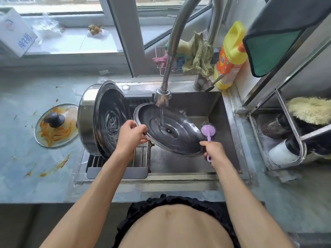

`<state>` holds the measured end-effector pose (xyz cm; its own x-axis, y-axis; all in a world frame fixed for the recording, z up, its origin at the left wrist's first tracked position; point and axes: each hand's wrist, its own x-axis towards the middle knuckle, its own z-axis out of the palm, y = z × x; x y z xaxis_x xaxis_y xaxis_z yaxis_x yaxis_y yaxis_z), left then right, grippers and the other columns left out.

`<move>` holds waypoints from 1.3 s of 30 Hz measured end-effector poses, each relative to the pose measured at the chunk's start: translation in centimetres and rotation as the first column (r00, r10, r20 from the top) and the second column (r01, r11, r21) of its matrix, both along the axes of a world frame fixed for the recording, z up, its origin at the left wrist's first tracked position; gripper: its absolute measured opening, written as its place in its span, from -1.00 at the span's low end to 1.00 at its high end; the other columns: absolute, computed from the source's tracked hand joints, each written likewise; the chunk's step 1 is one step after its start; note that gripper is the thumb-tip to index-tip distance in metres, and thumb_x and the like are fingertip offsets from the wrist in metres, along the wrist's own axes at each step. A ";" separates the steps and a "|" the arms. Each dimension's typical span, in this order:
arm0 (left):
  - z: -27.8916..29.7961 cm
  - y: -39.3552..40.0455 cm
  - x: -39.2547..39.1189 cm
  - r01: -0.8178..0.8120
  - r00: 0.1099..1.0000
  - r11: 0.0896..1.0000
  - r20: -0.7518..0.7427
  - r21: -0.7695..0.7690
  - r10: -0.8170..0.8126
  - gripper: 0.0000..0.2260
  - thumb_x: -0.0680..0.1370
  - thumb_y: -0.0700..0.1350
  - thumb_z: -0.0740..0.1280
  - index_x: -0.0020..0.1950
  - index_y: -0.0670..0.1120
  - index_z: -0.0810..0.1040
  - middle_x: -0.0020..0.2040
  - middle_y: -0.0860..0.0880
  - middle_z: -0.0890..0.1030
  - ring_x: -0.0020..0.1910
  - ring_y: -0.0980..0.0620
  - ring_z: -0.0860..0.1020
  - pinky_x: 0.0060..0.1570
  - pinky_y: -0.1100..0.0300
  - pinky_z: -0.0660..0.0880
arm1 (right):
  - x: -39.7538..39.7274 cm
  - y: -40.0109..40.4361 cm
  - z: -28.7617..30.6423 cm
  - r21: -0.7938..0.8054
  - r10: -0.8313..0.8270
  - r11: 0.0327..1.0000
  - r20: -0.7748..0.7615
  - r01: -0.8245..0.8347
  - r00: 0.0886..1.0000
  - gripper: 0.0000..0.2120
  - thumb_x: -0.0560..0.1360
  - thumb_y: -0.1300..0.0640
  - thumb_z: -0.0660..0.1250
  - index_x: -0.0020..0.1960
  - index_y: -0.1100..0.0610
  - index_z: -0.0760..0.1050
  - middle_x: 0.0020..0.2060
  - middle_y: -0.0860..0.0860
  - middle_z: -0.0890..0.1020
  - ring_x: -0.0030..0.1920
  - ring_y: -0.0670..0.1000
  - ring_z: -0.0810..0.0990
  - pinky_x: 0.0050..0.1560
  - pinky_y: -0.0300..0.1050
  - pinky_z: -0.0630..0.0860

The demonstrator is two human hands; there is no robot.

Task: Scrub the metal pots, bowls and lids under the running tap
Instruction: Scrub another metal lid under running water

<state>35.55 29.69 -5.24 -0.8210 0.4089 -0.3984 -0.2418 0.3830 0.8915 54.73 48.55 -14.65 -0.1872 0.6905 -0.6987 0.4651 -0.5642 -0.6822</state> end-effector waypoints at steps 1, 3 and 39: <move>0.4 -0.1 0.0 0.009 0.999 1.000 -0.049 0.008 -0.009 -0.88 0.54 -0.29 0.34 -0.04 -0.14 0.42 -0.17 -0.14 0.48 -0.26 -0.02 0.51 -0.15 0.05 0.60 | -0.4 -0.4 -0.7 -0.034 0.022 0.999 -0.001 -0.022 1.000 -0.77 0.50 0.24 0.41 -0.26 0.17 0.40 -0.48 0.08 0.38 -0.58 -0.05 0.30 -0.67 -0.36 0.09; 0.9 -0.1 0.0 0.026 0.993 0.999 -0.115 0.034 -0.021 -0.88 0.54 -0.33 0.33 -0.06 -0.15 0.43 -0.21 -0.08 0.43 -0.24 -0.01 0.48 -0.18 0.02 0.55 | -0.7 -0.9 -1.8 -0.100 0.065 0.993 -0.009 -0.066 0.998 -0.74 0.51 0.22 0.42 -0.26 0.14 0.38 -0.52 0.05 0.36 -0.57 -0.06 0.29 -0.66 -0.35 0.08; -0.9 5.7 -1.5 0.109 0.964 0.990 -0.232 -0.094 -0.128 -0.81 0.50 -0.24 0.27 -0.04 0.04 0.55 -0.08 0.00 0.64 -0.06 -0.03 0.60 0.02 0.02 0.55 | -1.5 6.4 4.8 0.145 0.480 0.644 0.688 -0.751 0.544 -0.87 0.47 0.18 0.34 -0.03 0.23 0.52 -0.33 0.14 0.70 -0.22 0.11 0.70 -0.06 0.01 0.64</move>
